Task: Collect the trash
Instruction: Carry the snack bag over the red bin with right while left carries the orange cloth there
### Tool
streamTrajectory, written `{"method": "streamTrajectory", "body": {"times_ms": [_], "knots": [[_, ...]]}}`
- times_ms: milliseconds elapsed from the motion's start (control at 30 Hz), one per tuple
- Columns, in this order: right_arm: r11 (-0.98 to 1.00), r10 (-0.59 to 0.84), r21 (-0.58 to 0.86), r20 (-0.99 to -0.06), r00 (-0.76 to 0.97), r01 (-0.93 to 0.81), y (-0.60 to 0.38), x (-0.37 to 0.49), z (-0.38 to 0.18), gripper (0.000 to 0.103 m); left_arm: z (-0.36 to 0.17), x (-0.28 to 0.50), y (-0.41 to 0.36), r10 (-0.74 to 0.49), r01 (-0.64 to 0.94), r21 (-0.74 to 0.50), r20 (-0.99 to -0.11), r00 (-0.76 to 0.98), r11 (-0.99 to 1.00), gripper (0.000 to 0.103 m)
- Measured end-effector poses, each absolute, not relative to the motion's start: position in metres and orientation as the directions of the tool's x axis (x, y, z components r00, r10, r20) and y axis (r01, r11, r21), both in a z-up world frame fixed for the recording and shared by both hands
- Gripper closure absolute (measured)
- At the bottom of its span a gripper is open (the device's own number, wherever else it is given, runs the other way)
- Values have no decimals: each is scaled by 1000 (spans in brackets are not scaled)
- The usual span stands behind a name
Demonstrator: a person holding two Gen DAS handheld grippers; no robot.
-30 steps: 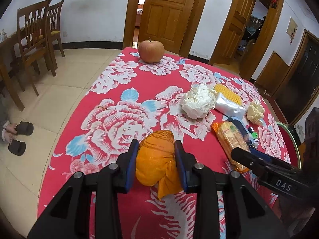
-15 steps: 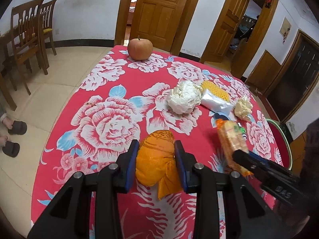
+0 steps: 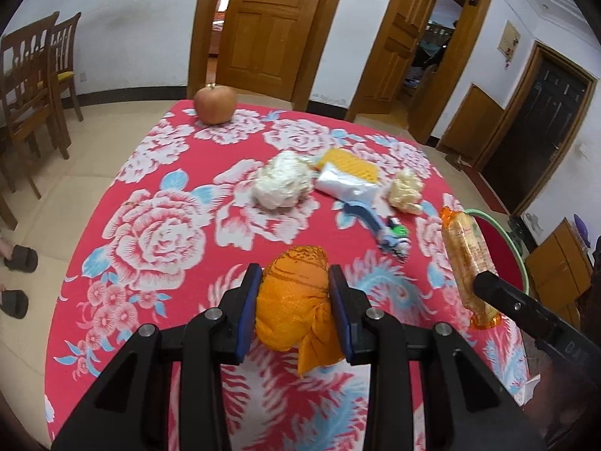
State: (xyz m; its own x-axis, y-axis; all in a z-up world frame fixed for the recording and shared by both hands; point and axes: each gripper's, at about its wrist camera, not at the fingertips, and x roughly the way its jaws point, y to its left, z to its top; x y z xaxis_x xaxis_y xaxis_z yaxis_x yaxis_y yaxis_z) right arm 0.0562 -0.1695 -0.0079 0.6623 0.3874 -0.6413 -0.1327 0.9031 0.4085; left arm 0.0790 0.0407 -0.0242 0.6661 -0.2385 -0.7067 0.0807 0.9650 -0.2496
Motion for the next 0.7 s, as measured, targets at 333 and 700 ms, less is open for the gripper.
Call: {"method": "streamTrajectory", "body": {"times_ms": [333,700], "knots": [[895,354,439,-598,719,-76,-213,34,6,66,-9,74,1,-323,153,-296,-693,644,943,67],[879,287,476,-566,773,21,-279,23,10,66,4,89,-61,-378,242,-290,-692,616,926,67]]}}
